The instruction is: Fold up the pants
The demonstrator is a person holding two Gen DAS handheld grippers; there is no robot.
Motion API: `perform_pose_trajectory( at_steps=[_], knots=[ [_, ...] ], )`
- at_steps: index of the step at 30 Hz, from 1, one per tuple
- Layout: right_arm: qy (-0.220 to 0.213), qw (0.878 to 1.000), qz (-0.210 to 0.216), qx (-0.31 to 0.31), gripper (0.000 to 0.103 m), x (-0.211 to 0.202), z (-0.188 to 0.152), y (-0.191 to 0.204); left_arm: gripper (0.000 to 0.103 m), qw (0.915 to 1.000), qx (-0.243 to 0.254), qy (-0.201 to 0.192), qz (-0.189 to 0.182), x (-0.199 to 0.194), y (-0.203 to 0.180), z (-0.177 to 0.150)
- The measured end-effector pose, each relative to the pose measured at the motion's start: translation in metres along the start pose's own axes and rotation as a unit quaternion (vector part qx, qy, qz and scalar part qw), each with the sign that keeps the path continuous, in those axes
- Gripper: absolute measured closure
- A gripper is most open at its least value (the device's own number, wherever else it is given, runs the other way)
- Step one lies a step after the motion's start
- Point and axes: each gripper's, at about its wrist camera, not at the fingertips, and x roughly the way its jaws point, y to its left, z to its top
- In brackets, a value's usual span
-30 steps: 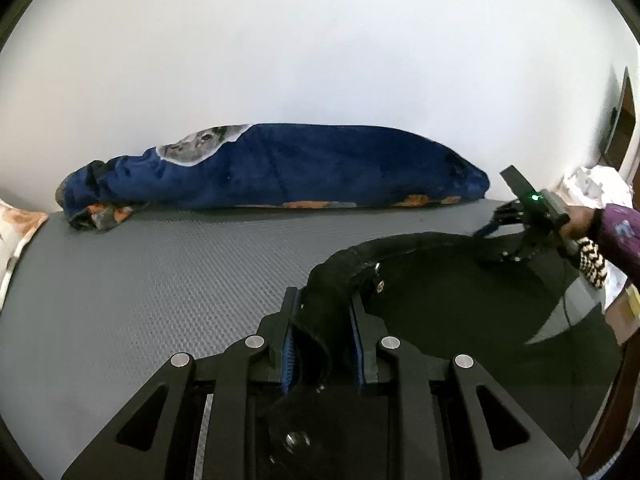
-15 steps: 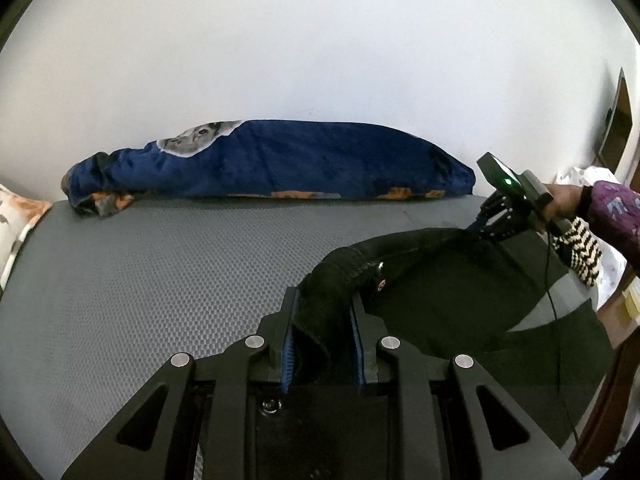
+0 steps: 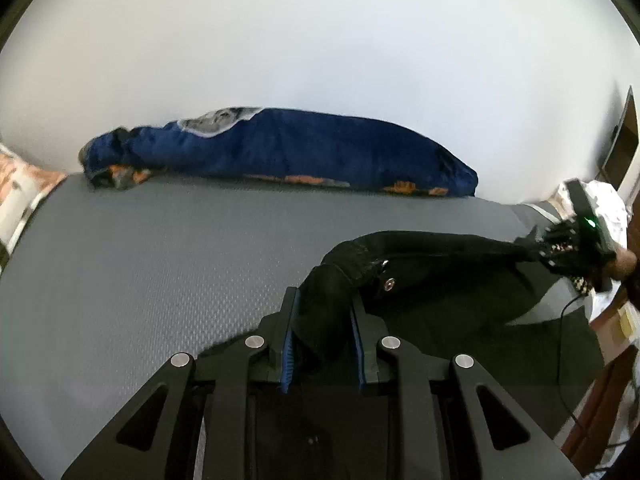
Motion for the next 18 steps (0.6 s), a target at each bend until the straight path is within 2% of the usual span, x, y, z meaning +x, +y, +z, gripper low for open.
perform_pose_trajectory(
  at_steps=[3, 5, 9, 18],
  knots=[
    [-0.020, 0.999, -0.013, 0.027, 0.098, -0.022, -0.021, 0.030, 0.079, 0.9999, -0.010, 0.004, 0.000, -0.012, 0.001, -0.013],
    [-0.026, 0.999, -0.017, 0.036, 0.098, -0.025, -0.043, 0.030, 0.078, 0.9998, -0.018, 0.009, 0.000, -0.021, 0.001, -0.024],
    [-0.037, 0.997, -0.030, 0.056, 0.098, -0.045, -0.071, 0.058, 0.078, 0.9994, -0.029, 0.018, -0.002, -0.037, 0.003, -0.048],
    [-0.038, 0.995, -0.018, 0.095, 0.099, -0.054, -0.115, 0.141, 0.077, 0.9974, -0.051, 0.051, -0.001, -0.056, 0.017, -0.109]
  ],
)
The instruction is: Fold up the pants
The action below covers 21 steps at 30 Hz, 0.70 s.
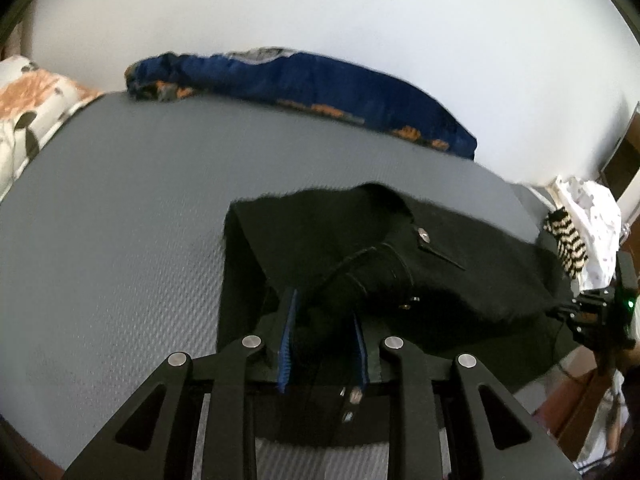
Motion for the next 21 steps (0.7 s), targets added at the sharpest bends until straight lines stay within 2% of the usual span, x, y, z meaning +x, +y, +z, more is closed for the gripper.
perform_pose_trajectory(
  at_steps=[4, 8, 16, 21],
  knots=[
    [0.014, 1.000, 0.000, -0.003, 0.099, 0.003, -0.020, 0.028, 0.077, 0.9999, 0.007, 0.014, 0.006, -0.002, 0.002, -0.022],
    [0.025, 1.000, -0.006, 0.000, 0.099, 0.012, -0.030, 0.035, 0.077, 0.9994, 0.010, 0.031, 0.011, -0.001, 0.009, -0.039],
    [0.023, 1.000, -0.009, 0.005, 0.099, 0.002, -0.040, 0.039, 0.075, 0.9985, 0.033, 0.041, 0.012, -0.005, 0.011, -0.044],
    [0.024, 0.999, -0.019, -0.019, 0.099, 0.009, -0.045, 0.044, 0.067, 0.9976, 0.045, 0.050, 0.011, 0.000, 0.020, -0.047]
  ],
)
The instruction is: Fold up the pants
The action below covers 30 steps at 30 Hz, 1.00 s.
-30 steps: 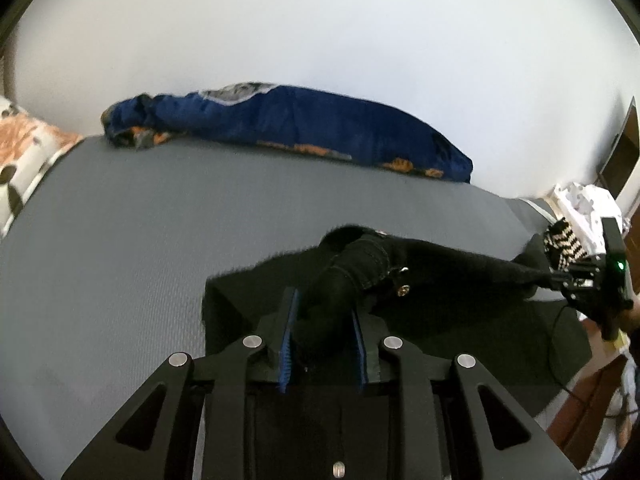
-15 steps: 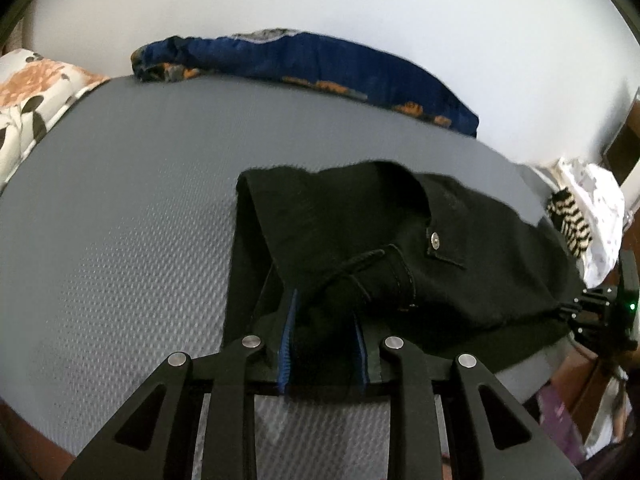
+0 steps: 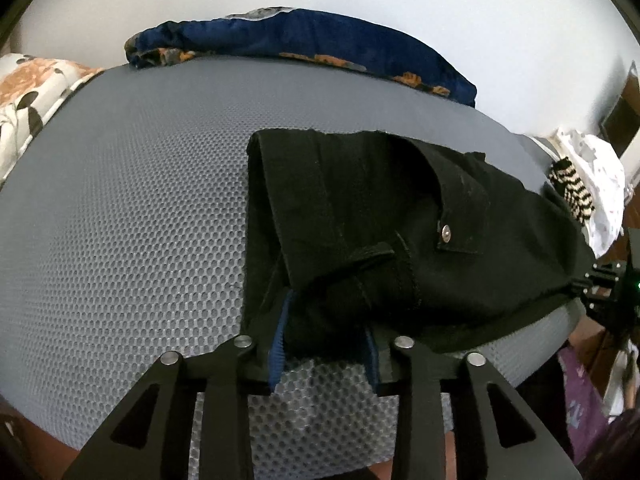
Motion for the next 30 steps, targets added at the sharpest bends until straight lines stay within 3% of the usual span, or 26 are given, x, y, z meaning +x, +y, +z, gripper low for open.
perform_pose_trajectory(
  at_steps=[8, 9, 11, 13, 14, 17, 19, 20, 22, 24, 27, 30],
  knots=[
    [0.001, 1.000, -0.001, -0.013, 0.098, -0.002, -0.001, 0.002, 0.058, 0.9948, 0.095, 0.020, 0.029, -0.002, -0.012, -0.008],
    [0.001, 1.000, -0.001, -0.016, 0.096, -0.001, -0.002, 0.003, 0.044, 0.9926, 0.112, 0.020, 0.042, -0.002, -0.015, -0.009],
    [0.001, 1.000, 0.005, -0.014, 0.095, -0.001, -0.002, 0.002, 0.019, 0.9794, 0.164, 0.012, 0.116, -0.002, -0.020, -0.014],
    [0.000, 1.000, 0.005, -0.014, 0.094, 0.000, -0.002, 0.003, 0.017, 0.9629, 0.206, -0.002, 0.174, -0.004, -0.015, -0.019],
    [-0.001, 1.000, 0.004, -0.016, 0.094, 0.000, -0.002, 0.004, 0.017, 0.9587, 0.215, 0.006, 0.186, -0.003, -0.009, -0.019],
    [-0.005, 1.000, 0.004, -0.011, 0.093, 0.000, -0.003, 0.003, 0.017, 0.9563, 0.187, 0.013, 0.225, -0.009, 0.020, -0.013],
    [-0.016, 1.000, 0.007, 0.002, 0.080, -0.002, -0.003, 0.001, 0.017, 0.9710, 0.122, 0.002, 0.205, -0.022, 0.033, -0.003],
    [-0.022, 1.000, 0.006, 0.007, 0.075, -0.002, -0.003, 0.000, 0.017, 0.9835, 0.082, -0.014, 0.161, -0.034, 0.034, 0.004],
    [-0.044, 0.999, 0.011, 0.021, 0.048, -0.008, -0.003, -0.003, 0.017, 0.9906, 0.055, -0.041, 0.118, -0.050, 0.027, 0.010],
    [-0.069, 0.997, 0.010, 0.035, 0.034, -0.015, -0.004, -0.005, 0.017, 0.9907, 0.052, -0.072, 0.103, -0.060, 0.004, 0.023],
    [-0.109, 0.990, 0.032, 0.086, 0.033, -0.029, -0.008, -0.019, 0.016, 0.9928, 0.053, -0.096, 0.049, -0.059, -0.033, 0.041],
    [-0.138, 0.975, 0.047, 0.165, 0.033, -0.040, -0.019, -0.046, 0.015, 0.9938, 0.074, -0.083, -0.005, -0.037, -0.083, 0.058]
  ],
)
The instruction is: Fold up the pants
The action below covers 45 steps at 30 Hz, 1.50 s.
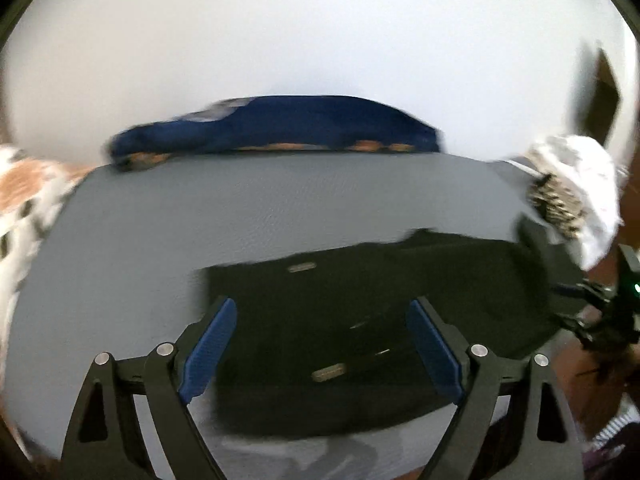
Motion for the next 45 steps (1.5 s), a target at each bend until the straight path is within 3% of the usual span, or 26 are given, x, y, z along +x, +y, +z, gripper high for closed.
perform_pose_trajectory(
  at_steps=[4, 7, 10, 15, 19, 22, 27, 32, 33, 34, 36, 38, 45],
  knots=[
    [-0.015, 0.993, -0.032, 0.116, 0.033, -0.019, -0.007, -0.055, 0.015, 0.9970, 0.029, 0.022, -0.069, 0.040, -0.068, 0.015],
    [-0.017, 0.986, -0.070, 0.151, 0.033, -0.033, -0.001, -0.087, 0.015, 0.9875, 0.065, 0.062, -0.130, 0.074, -0.130, 0.013],
    [0.000, 0.974, -0.096, 0.205, 0.033, -0.040, 0.006, -0.128, 0.015, 0.9783, 0.105, 0.084, -0.157, 0.101, -0.181, 0.004],
    [-0.016, 0.940, -0.031, 0.340, 0.034, -0.045, -0.013, -0.213, 0.015, 0.9649, 0.160, 0.116, -0.174, 0.132, -0.241, -0.019],
    [-0.048, 0.910, 0.005, 0.412, 0.035, -0.037, -0.027, -0.258, 0.015, 0.9659, 0.158, 0.129, -0.160, 0.158, -0.256, -0.026],
    [-0.045, 0.893, 0.024, 0.448, 0.036, -0.023, -0.030, -0.282, 0.015, 0.9649, 0.140, 0.149, -0.164, 0.174, -0.260, -0.034],
    [-0.020, 0.900, 0.001, 0.436, 0.036, -0.006, -0.023, -0.297, 0.015, 0.9639, 0.129, 0.141, -0.186, 0.178, -0.253, -0.042],
    [-0.010, 0.895, 0.002, 0.446, 0.035, 0.015, -0.027, -0.320, 0.015, 0.9646, 0.130, 0.137, -0.184, 0.182, -0.257, -0.045],
    [-0.005, 0.894, 0.003, 0.448, 0.038, 0.019, -0.028, -0.324, 0.015, 0.9643, 0.133, 0.139, -0.182, 0.183, -0.258, -0.046],
    [-0.002, 0.893, 0.013, 0.451, 0.062, 0.025, -0.028, -0.326, 0.015, 0.9642, 0.134, 0.141, -0.181, 0.185, -0.259, -0.045],
    [0.007, 0.896, 0.034, 0.442, 0.091, 0.033, -0.024, -0.326, 0.015, 0.9638, 0.130, 0.142, -0.184, 0.185, -0.259, -0.045],
    [0.013, 0.906, 0.026, 0.422, 0.095, 0.036, -0.015, -0.321, 0.015, 0.9636, 0.127, 0.143, -0.187, 0.185, -0.258, -0.044],
    [-0.025, 0.919, 0.052, 0.391, 0.095, 0.016, 0.045, -0.294, 0.015, 0.9630, 0.130, 0.145, -0.186, 0.186, -0.260, -0.045]
  ],
)
